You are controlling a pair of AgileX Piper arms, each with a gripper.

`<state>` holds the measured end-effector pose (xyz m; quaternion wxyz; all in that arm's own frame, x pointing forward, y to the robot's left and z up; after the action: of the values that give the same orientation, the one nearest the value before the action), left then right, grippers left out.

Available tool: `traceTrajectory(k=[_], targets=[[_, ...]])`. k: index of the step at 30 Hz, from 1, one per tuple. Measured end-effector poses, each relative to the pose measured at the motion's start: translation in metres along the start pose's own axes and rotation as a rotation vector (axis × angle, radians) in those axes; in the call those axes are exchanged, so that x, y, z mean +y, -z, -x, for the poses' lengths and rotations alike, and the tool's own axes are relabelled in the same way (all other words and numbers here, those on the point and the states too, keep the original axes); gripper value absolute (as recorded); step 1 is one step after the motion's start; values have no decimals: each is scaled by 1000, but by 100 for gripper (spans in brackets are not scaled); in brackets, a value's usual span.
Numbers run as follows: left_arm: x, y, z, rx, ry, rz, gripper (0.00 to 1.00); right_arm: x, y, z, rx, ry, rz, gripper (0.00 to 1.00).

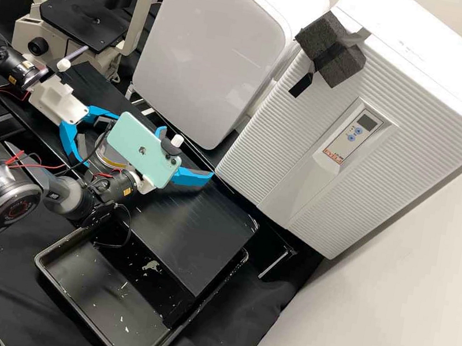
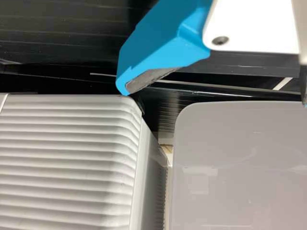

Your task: Place the petri dish on the microscope

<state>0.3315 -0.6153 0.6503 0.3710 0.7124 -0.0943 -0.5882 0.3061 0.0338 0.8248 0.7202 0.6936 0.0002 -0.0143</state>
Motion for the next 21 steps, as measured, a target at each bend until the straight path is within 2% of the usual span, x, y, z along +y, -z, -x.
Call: traceTrajectory(k=[14, 21], targets=[[-2, -1, -10, 10, -38, 74, 100, 0, 0, 0, 0, 0, 0, 100], [-4, -4, -14, 1, -35, 80, 100, 0, 0, 0, 0, 0, 0, 100]])
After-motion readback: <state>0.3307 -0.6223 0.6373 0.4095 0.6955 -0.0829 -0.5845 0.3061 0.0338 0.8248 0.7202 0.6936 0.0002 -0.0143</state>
